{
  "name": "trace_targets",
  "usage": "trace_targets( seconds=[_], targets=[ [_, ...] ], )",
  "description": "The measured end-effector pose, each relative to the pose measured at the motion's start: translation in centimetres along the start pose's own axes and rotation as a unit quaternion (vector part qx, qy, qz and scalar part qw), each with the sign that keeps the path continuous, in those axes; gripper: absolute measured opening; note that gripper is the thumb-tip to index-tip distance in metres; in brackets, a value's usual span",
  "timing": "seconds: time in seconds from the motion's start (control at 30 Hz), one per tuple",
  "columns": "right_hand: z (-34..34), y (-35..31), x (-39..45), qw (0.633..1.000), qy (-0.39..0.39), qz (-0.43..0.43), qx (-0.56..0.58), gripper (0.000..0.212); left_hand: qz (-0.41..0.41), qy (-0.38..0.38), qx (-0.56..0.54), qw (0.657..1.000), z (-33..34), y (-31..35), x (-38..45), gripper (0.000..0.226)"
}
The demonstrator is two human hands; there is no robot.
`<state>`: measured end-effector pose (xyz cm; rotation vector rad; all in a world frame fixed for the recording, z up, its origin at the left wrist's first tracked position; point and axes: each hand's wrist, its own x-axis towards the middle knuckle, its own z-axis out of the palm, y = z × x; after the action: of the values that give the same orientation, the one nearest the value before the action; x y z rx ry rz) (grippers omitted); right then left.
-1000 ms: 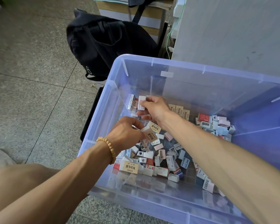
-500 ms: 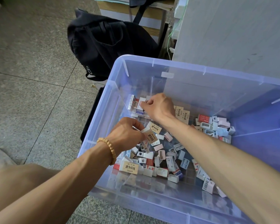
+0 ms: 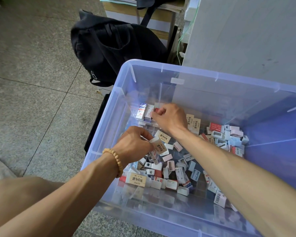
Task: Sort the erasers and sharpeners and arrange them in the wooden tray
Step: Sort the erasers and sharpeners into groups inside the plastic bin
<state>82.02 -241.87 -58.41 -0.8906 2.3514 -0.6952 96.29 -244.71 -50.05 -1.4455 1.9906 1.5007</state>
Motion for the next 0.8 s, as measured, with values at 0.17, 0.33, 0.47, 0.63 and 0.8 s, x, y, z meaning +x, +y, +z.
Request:
trace_targets(
  seconds=[0.17,0.33,0.47,0.63,0.8],
  targets=[
    [0.0,0.6,-1.2,0.986,-0.002,-0.141,-0.086,0.029,0.005,0.002,-0.012,1.000,0.0,0.0,-0.1,0.012],
    [0.5,-0.3,-0.4,0.980,0.020,-0.155,-0.124,0.042,0.008,0.007,-0.012,1.000,-0.1,-0.2,0.0,0.007],
    [0.8,-0.9,-0.4,0.971,0.046,-0.185,-0.144,0.044,0.011,0.006,-0.014,1.000,0.0,-0.3,0.2,0.006],
    [0.9,-0.6,-0.6,0.972,0.045,-0.188,-0.137,0.042,0.011,0.009,-0.019,1.000,0.0,-0.5,0.4,0.007],
    [-1.0,0.4,-1.3,0.994,-0.019,-0.107,0.002,0.038,0.009,0.028,-0.036,0.999,0.0,-0.3,0.5,0.007]
  ],
)
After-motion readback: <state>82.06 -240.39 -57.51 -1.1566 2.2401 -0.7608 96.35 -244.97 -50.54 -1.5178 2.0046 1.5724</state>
